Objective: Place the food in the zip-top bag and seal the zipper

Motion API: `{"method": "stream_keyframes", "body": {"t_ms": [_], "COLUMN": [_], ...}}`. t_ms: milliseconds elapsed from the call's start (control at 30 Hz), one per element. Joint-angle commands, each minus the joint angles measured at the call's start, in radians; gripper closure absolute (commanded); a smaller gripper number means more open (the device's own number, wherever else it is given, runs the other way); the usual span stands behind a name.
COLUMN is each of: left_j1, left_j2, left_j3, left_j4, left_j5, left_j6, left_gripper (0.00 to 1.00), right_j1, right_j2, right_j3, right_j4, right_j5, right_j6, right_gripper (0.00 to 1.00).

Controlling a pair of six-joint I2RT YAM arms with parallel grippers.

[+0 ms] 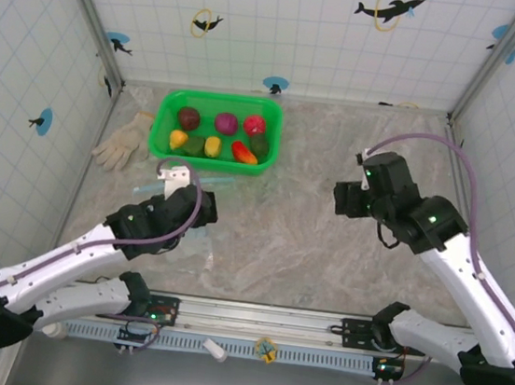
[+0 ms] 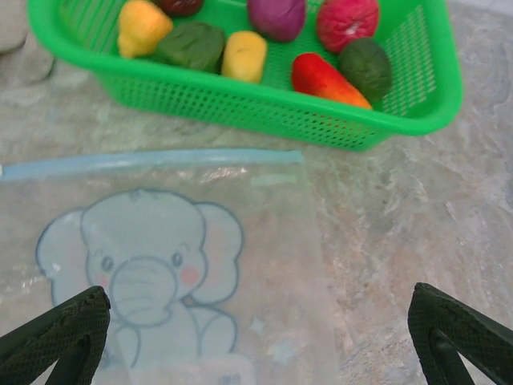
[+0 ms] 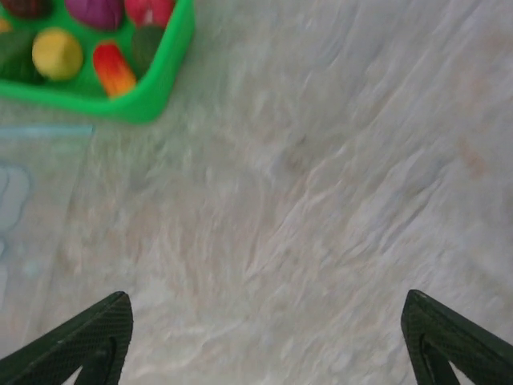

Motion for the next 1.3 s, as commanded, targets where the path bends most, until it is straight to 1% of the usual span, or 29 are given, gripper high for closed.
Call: {"method": "stream_keyframes", "body": {"t_ms": [0,67,100,167,233,300,333,433,500,533,667,733,800,933,1033,1100,1200,1267], "left_j1": [0.008,0.008,0.008,0.008,0.008,0.008,0.008,0.008,0.008,0.008,0.008,0.008,0.008,0.009,0.008,0.008,0.008,0.017], "left_j2": [-0.039,-0.023,-0.008,0.012,0.015,0.007,0.006,-0.002,-0.025,-0.040,-0.104,-0.127,-0.143,-0.153,-0.138,-0.116,-0.068,-0.035], "left_j3": [-0.039,-0.051,-0.053,-0.061,-0.076,-0.099,-0.104,-0.118,-0.129,-0.134,-0.146,-0.142,-0.141,-0.145,-0.136,-0.124,-0.097,-0.079], "left_j4": [-0.005,0.000,-0.005,0.000,0.027,0.061,0.060,0.066,0.074,0.071,0.011,-0.026,-0.056,-0.070,-0.067,-0.057,-0.055,-0.042], "left_j5": [0.009,0.056,0.088,0.127,0.162,0.193,0.194,0.211,0.228,0.227,0.167,0.135,0.108,0.076,0.051,0.036,0.022,0.036], "left_j6": [-0.126,-0.114,-0.101,-0.085,-0.072,-0.064,-0.071,-0.086,-0.094,-0.102,-0.149,-0.164,-0.174,-0.178,-0.162,-0.142,-0.126,-0.117], "left_gripper": [0.02,0.02,0.02,0.02,0.02,0.02,0.02,0.04,0.05,0.05,0.05,0.05,0.04,0.04,0.03,0.03,0.03,0.03], "right_j1": [-0.002,-0.001,-0.002,-0.017,-0.031,-0.071,-0.078,-0.087,-0.098,-0.098,-0.095,-0.094,-0.098,-0.111,-0.119,-0.130,-0.158,-0.186], "right_j2": [0.119,0.188,0.219,0.312,0.440,0.596,0.647,0.791,0.903,0.957,1.187,1.273,1.301,1.294,1.278,1.260,1.220,1.161], "right_j3": [-0.034,-0.043,-0.055,-0.040,0.048,0.161,0.190,0.294,0.404,0.471,0.786,0.906,0.950,0.947,0.947,0.947,0.929,0.875], "right_j4": [0.070,0.186,0.261,0.364,0.371,0.381,0.413,0.477,0.451,0.413,0.207,0.129,0.095,0.072,0.054,0.018,-0.043,-0.056], "right_j5": [-0.153,-0.195,-0.202,-0.252,-0.253,-0.353,-0.380,-0.391,-0.398,-0.381,-0.281,-0.223,-0.158,-0.052,0.009,0.076,0.172,0.201], "right_j6": [0.076,0.114,0.162,0.210,0.247,0.297,0.311,0.340,0.362,0.366,0.358,0.354,0.352,0.341,0.290,0.260,0.249,0.236], "right_gripper": [0.05,0.01,0.01,0.01,0.01,0.04,0.04,0.05,0.05,0.06,0.12,0.14,0.17,0.25,0.32,0.34,0.34,0.35]}}
